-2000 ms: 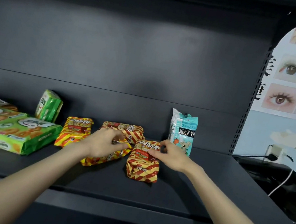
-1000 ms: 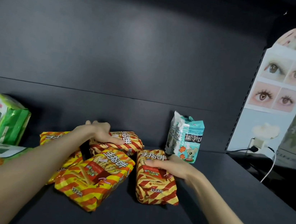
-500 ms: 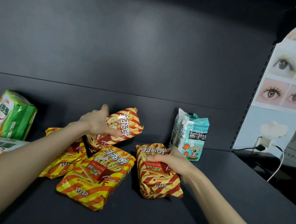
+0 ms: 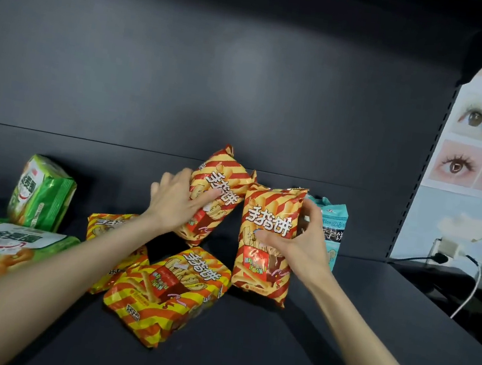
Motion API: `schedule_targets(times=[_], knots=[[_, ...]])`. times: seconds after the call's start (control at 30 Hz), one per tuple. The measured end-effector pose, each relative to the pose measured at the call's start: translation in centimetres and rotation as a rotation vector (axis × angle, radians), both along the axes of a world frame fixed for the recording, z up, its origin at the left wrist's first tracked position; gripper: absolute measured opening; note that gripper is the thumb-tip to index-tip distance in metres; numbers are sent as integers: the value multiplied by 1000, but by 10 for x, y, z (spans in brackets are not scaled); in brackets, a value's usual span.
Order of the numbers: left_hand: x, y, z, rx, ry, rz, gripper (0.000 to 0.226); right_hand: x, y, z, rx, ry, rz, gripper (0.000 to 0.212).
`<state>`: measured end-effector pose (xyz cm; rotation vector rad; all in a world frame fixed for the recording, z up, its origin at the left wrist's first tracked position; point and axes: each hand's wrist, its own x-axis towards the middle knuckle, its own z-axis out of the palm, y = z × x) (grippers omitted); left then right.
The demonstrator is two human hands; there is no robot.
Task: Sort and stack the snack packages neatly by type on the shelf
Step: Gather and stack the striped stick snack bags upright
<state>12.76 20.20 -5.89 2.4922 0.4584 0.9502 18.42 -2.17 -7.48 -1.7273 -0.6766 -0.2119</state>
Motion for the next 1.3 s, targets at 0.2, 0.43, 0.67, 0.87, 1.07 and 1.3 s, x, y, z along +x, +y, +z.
schedule_targets(times=[0.2,0.43,0.67,0.87,1.07,1.3], knots=[[8,-11,7,-134,-138,-78,59,5,-6,2,12,-75,-51,84],[20,-23,5,-436,-38,-363,63,8,-8,2,-19,-161,-117,78],[39,-17,-25,-550,271,-363,66,13,-7,-12,-80,-108,-106,79],[36,-3,-27,-607,348,-389,49,22,6,-16,-146,-106,-120,85],[31,10,-31,-754,363,-500,76,33,12,-11,-143,-84,-110,80],[33,8,-29,-685,435,-552,120,39,3,4,-154,-20,-10,61]])
